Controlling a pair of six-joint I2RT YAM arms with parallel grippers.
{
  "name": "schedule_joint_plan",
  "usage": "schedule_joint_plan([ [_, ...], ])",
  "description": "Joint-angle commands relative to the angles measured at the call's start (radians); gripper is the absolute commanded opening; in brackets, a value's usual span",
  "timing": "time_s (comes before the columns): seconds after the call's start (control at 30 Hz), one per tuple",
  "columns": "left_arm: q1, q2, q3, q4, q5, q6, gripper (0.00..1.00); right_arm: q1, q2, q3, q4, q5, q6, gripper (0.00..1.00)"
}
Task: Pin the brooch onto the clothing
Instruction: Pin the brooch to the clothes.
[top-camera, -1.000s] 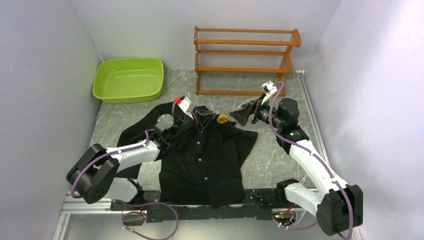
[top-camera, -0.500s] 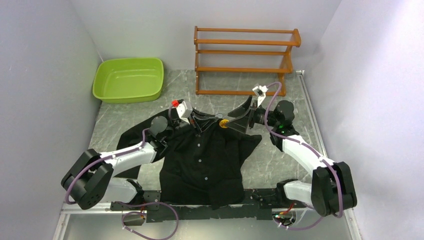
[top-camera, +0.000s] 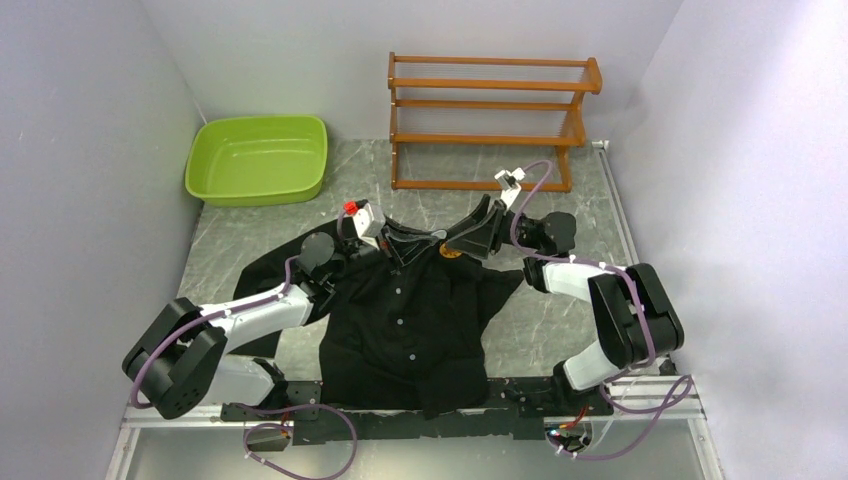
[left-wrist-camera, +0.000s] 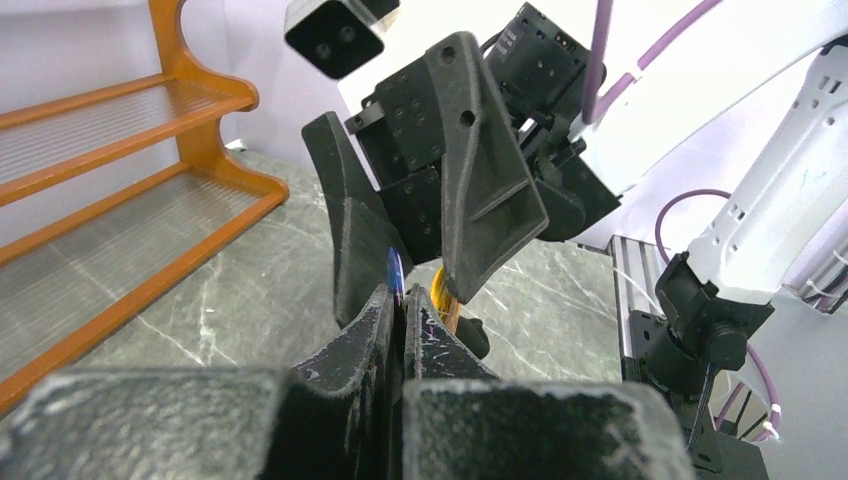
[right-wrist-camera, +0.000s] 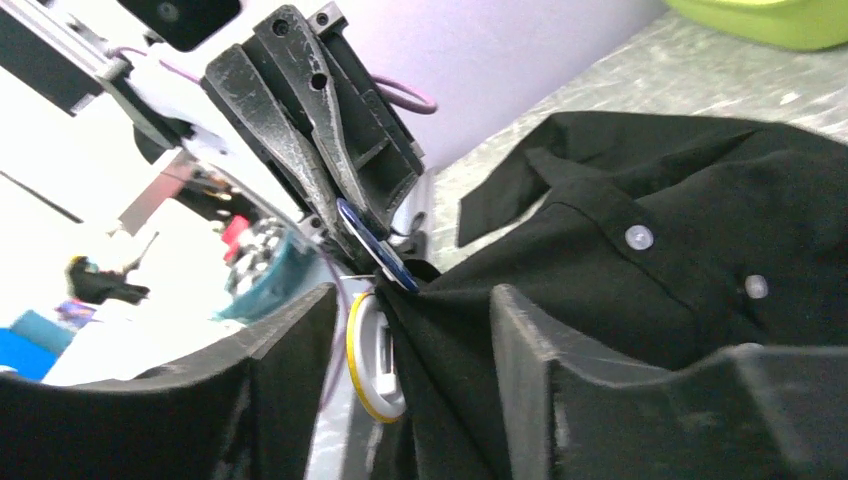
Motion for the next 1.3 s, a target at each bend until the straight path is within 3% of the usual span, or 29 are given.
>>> schedule_joint_plan([
  [0.0,0.003,-0.034,0.016,0.081,0.026,-0.006,0.03,0.006,0.048,0.041,0.322,-0.037,0.182,0.55],
  [0.23,0.002,-0.048,0.024,0.060,0.025,0.004,0.03,0.006,0.061,0.037,0.344,-0.046,0.200,0.23],
  [0.3,0.002,-0.052,0.024,0.052,0.022,0.009,0.03,0.006,0.064,0.039,0.344,-0.048,0.204,0.10],
  [0.4,0.003,-0.057,0.029,0.040,0.021,0.015,0.03,0.006,0.065,0.043,0.337,-0.052,0.201,0.00],
  [0.6,0.003,-0.059,0.049,0.008,0.022,0.035,0.03,0.007,0.045,0.036,0.226,-0.072,0.125,0.00],
  [0.7,0.002,-0.052,0.065,-0.006,0.027,0.043,0.03,0.009,-0.015,0.036,0.019,-0.071,-0.018,0.00],
  [0.77,0.001,-0.039,0.078,-0.004,0.034,0.044,0.02,0.015,-0.085,0.053,-0.253,-0.044,-0.204,0.00],
  [0.87,0.001,-0.010,0.098,0.012,0.055,0.036,0.03,0.067,-0.205,0.167,-0.930,0.098,-0.677,0.00],
  [0.93,0.001,0.009,0.109,0.033,0.070,0.022,0.03,0.117,-0.245,0.226,-1.133,0.210,-0.809,0.00],
  [1.1,0.001,0.041,0.118,0.119,0.097,-0.036,0.03,0.131,-0.226,0.237,-1.147,0.244,-0.777,0.00],
  [1.27,-0.002,0.027,0.136,0.069,0.132,-0.046,0.03,0.131,-0.259,0.223,-1.155,0.343,-0.773,0.00],
])
